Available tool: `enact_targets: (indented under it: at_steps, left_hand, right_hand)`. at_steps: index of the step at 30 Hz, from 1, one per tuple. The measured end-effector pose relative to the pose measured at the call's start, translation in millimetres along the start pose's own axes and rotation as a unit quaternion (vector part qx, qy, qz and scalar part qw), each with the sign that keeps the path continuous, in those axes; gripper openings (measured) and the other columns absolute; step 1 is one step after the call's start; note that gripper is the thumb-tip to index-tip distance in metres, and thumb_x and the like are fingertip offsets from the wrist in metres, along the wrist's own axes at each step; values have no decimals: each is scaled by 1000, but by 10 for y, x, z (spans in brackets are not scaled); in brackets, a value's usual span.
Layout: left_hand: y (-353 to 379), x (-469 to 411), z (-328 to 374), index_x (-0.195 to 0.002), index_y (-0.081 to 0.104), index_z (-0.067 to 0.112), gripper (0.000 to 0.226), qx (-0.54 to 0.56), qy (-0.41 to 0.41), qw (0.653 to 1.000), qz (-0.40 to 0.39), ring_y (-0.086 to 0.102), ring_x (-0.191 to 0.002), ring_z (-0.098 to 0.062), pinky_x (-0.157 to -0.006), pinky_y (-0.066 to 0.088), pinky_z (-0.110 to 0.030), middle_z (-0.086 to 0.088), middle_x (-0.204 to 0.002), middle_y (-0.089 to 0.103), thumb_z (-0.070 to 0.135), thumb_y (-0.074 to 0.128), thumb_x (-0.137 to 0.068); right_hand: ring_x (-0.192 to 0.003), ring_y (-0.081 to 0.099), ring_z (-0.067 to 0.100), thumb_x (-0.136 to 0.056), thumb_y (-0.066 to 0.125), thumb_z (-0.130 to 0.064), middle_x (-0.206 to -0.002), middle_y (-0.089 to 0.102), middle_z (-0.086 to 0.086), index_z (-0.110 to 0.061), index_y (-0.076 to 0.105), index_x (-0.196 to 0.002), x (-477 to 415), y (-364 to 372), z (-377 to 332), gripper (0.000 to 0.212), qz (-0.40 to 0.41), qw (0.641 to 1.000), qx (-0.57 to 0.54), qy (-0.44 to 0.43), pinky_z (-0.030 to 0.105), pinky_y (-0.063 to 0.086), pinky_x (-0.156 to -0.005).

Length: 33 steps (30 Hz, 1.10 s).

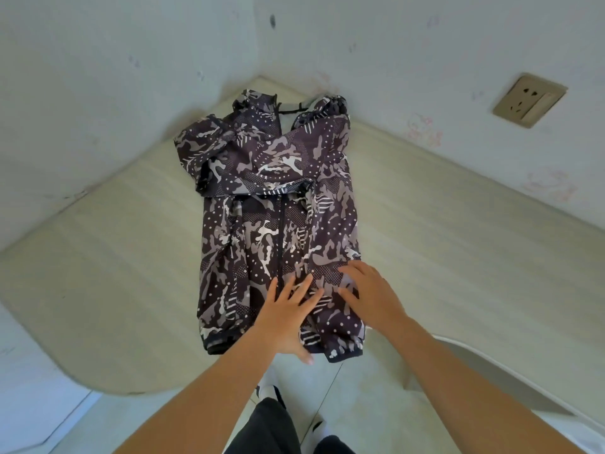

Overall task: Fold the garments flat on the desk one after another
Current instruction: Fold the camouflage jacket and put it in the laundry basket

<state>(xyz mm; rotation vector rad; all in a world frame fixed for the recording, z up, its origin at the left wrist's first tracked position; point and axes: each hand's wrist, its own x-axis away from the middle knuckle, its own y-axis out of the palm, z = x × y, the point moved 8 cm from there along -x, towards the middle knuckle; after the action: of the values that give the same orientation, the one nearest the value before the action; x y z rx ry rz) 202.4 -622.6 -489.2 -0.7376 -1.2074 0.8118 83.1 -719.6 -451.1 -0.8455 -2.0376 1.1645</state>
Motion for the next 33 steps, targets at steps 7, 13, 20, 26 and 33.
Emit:
enact_targets:
  at_steps: [7,13,20,26,33]
  left_hand:
    - [-694,-6,-383,-134,52,25,45,392,-44,918,34,38,-134,-12,-109,30,-31,6,-142,47,20,57,-89]
    - [-1106,-25,-1686,-136,43,20,45,451,-225,831,235,54,-117,-19,-97,44,-30,-4,-133,51,21,56,-93]
    - [-1645,-181,-2764,-142,33,11,61,363,-310,788,389,44,-126,-30,-105,40,-44,-11,-139,39,15,61,-88]
    - [-1874,-628,-3319,-148,15,23,82,264,-338,825,369,34,-132,-33,-105,35,-52,-12,-146,31,28,65,-84]
    - [-1954,-846,-3743,-128,45,9,35,271,-388,807,352,48,-112,-35,-89,45,-45,-18,-122,51,14,52,-94]
  right_hand:
    - [-132,39,17,-98,49,-21,-143,42,-2,-19,53,-132,-516,-305,-229,35,-13,1000,2,-11,35,34,-109]
    - [-135,36,15,-98,49,-21,-146,40,-2,-20,50,-136,-1116,-610,-717,38,4,998,-24,-55,30,29,-111]
    - [-145,18,19,-100,44,-32,-158,21,0,-28,38,-145,-2102,-552,-1079,46,-18,998,-6,-56,41,26,-116]
    - [-147,-14,27,-98,35,-55,-159,-17,-11,-47,-7,-149,-2496,74,-1260,66,-166,983,65,-45,60,-1,-116]
    - [-146,-18,24,-90,27,-72,-159,-17,-11,-50,3,-149,-2525,373,-1233,67,-242,969,42,1,65,-8,-111]
